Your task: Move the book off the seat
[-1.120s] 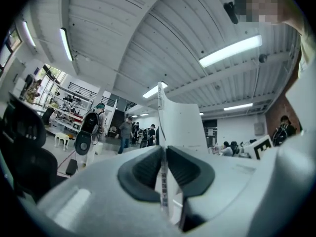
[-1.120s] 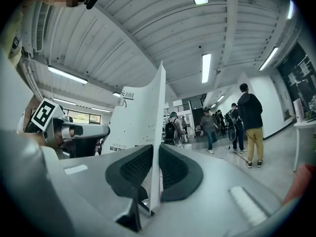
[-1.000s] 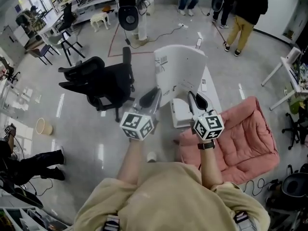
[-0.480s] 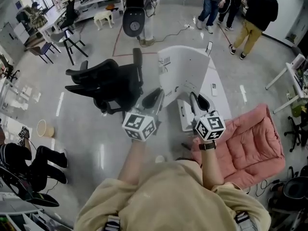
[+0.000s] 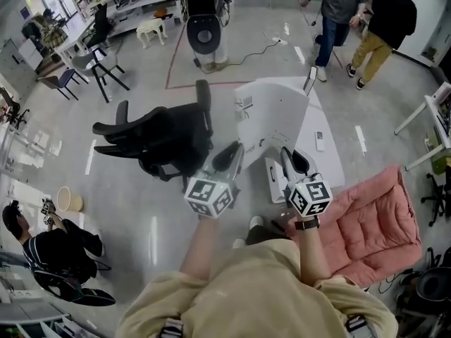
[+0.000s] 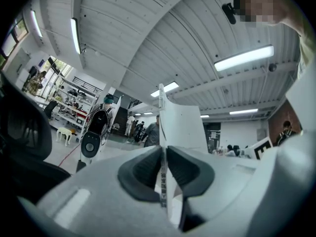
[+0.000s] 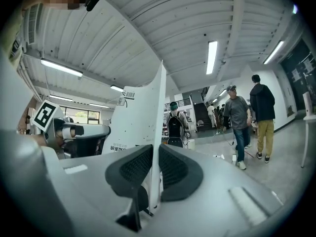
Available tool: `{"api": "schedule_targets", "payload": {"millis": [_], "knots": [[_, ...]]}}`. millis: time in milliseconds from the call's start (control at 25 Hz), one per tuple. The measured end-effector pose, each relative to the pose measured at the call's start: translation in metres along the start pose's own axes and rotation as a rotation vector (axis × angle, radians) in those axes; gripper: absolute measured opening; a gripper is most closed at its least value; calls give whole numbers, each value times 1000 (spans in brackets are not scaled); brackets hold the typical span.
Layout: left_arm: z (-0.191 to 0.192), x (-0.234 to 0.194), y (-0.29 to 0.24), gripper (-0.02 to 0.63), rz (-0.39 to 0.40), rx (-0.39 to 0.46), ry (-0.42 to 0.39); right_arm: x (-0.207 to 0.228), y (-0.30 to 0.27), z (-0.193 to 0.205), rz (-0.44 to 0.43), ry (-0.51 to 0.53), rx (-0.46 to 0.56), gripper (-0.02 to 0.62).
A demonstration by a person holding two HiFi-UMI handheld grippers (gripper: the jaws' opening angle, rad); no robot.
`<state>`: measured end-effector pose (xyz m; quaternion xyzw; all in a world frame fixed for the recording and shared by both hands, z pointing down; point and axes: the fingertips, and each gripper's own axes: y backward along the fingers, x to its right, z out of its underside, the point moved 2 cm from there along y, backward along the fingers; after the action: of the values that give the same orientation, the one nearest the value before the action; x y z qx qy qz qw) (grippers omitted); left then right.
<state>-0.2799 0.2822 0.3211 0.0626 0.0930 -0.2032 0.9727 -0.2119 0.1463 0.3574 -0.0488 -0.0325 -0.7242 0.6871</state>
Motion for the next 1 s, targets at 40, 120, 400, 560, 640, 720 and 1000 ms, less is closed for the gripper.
{"api": "schedule_targets", "payload": {"millis": [40, 120, 400, 560, 640, 720, 1000], "knots": [[1, -4, -11, 41, 3, -7, -1, 9, -7, 1, 3, -7, -3, 48], [2, -10, -33, 41, 12, -18, -4, 28, -21, 2, 5, -21, -8, 48], [-5, -18, -132, 41, 28, -40, -17, 112, -63, -21, 21, -41, 16, 48], [15, -15, -168, 41, 59, -96, -8, 146, -62, -3, 67, -93, -1, 48], [34, -11, -190, 41, 84, -134, 0, 169, -58, 10, 104, -121, -16, 48], [52, -5, -215, 42, 113, -173, 6, 194, -54, 24, 139, -156, -34, 48], [114, 28, -297, 41, 304, -341, 5, 263, -20, 79, 345, -339, -49, 49]]}}
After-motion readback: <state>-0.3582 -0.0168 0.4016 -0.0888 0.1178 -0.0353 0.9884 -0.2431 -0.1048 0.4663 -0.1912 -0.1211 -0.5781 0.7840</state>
